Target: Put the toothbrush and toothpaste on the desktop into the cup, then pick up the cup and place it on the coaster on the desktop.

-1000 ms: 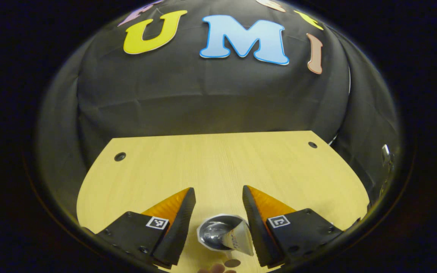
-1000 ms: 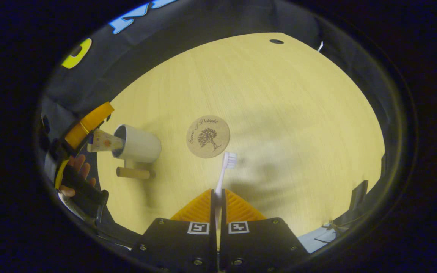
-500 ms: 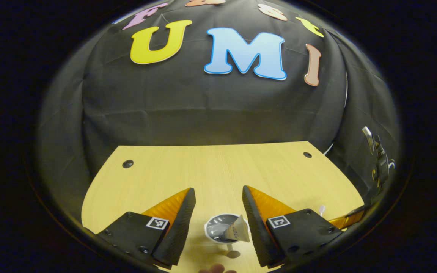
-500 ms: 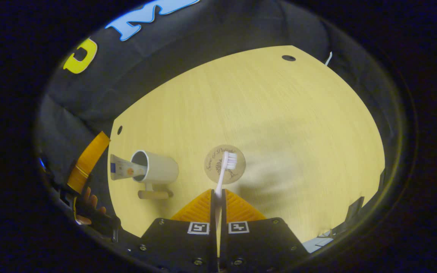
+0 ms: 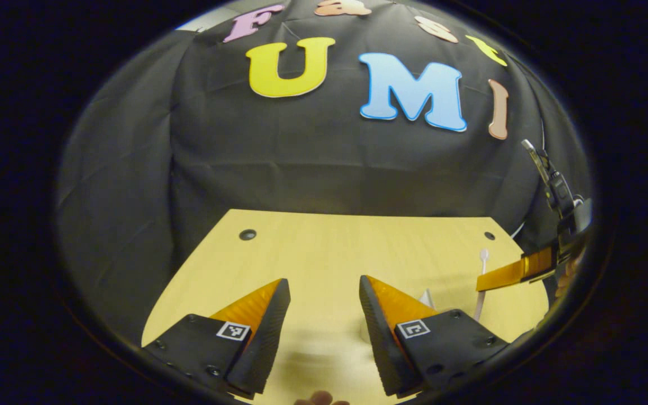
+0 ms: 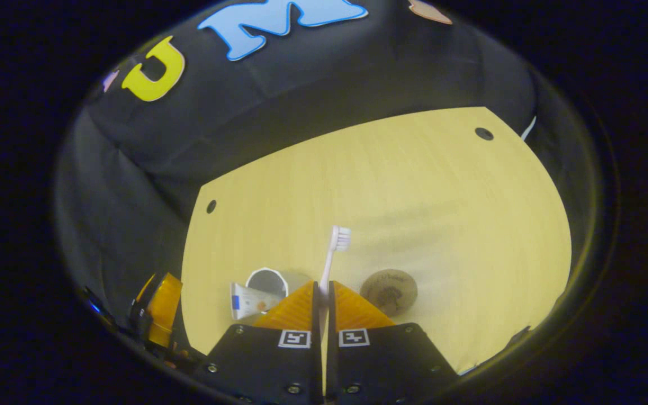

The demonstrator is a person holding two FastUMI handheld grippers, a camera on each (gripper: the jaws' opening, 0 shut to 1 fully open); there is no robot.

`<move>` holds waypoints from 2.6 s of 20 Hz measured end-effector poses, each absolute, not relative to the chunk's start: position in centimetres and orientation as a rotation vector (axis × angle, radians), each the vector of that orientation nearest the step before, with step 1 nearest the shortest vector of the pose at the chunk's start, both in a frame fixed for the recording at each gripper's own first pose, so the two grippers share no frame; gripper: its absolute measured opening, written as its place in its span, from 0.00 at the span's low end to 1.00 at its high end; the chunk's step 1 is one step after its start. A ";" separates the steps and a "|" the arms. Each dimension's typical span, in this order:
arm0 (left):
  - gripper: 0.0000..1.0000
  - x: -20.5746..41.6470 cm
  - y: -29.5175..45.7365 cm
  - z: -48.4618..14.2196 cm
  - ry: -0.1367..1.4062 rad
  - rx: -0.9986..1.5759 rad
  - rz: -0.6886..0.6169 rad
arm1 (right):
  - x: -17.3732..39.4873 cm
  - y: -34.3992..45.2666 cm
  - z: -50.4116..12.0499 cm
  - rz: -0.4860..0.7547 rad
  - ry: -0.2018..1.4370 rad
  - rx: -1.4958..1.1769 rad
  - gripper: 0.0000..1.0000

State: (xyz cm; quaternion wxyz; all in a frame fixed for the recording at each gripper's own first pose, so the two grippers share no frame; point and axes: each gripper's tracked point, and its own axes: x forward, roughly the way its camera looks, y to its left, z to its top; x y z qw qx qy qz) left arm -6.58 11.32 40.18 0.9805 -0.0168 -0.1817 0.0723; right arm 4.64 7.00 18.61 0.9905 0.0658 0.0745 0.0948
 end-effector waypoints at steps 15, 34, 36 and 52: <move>0.79 -17.2 25.0 33.4 -0.369 -0.194 0.446 | 8.0 15.4 27.7 0.215 -0.069 -0.118 0.04; 0.80 -17.7 25.4 31.1 -0.349 -0.244 0.471 | 8.7 18.1 20.4 0.299 -0.072 -0.227 0.21; 0.80 -17.2 24.2 31.5 -0.349 -0.238 0.446 | 8.4 17.8 20.2 0.297 -0.066 -0.225 0.44; 0.80 -9.5 10.7 36.1 -0.310 -0.085 0.140 | 5.4 10.4 21.2 0.219 -0.135 -0.085 0.59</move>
